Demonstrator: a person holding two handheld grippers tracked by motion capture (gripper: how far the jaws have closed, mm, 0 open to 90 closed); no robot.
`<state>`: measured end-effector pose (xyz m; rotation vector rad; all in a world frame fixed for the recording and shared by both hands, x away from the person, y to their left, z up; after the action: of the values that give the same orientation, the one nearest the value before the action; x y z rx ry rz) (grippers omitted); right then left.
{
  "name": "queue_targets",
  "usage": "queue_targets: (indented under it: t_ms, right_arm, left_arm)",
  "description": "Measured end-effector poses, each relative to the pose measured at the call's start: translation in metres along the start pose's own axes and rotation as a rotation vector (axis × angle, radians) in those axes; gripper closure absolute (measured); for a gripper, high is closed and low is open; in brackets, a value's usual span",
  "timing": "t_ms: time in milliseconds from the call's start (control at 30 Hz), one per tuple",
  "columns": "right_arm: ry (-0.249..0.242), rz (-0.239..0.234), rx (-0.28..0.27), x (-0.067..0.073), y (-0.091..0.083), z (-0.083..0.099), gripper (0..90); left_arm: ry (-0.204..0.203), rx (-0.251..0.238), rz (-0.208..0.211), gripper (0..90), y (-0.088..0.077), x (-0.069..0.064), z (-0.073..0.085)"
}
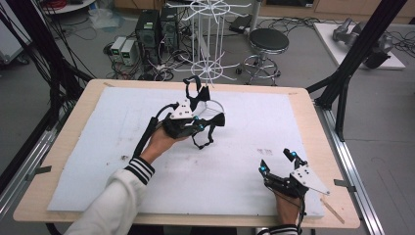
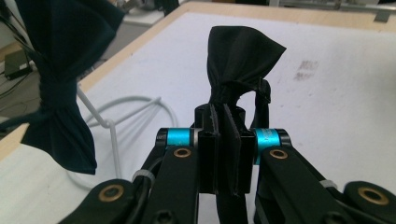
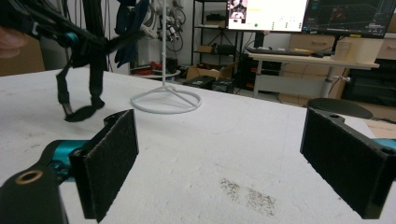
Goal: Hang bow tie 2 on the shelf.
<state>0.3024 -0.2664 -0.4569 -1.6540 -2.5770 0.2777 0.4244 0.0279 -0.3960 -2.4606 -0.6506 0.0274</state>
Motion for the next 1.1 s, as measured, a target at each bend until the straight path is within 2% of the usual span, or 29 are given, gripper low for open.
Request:
queue_targets:
  t_ms: [100,367,633,700,933,1100]
  right_arm:
    - [-0.001,0.002,-0.001,0.000,0.000,0.000,10.7]
    - [0.001,0.004,0.001,0.000,0.000,0.000,10.7]
    - [0.001,0.004,0.002,0.000,0.000,0.000,10.7]
    - [0.002,0.003,0.003,0.000,0.000,0.000,10.7]
    - [0.003,0.003,0.005,0.000,0.000,0.000,10.7]
    - [0.002,0.003,0.005,0.001,0.000,0.000,10.7]
  left_arm:
    - [0.001,-0.041,0.000,84.0,-0.009,-0.001,-0.007]
    - [-0.003,-0.106,-0.018,84.0,-0.023,0.000,-0.021]
    - [-0.003,-0.147,-0.023,84.0,-0.031,0.000,-0.031]
    - [-0.018,-0.167,-0.021,84.0,-0.032,-0.001,-0.034]
    - [-0.007,-0.207,-0.024,84.0,-0.040,-0.001,-0.047]
    - [-0.023,-0.240,-0.035,84.0,-0.045,0.003,-0.057]
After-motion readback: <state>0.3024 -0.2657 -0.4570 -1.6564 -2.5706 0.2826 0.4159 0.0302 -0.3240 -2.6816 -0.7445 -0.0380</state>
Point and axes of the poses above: each handheld gripper's, and its own axes: y roughly forward along the jaws, z roughly out of its underside, x roughly to its left, the point moved 6 cm from there along y, roughly forward along the jaws, and after that the axes turned 8 degrees about x, right-handed, at the moved point
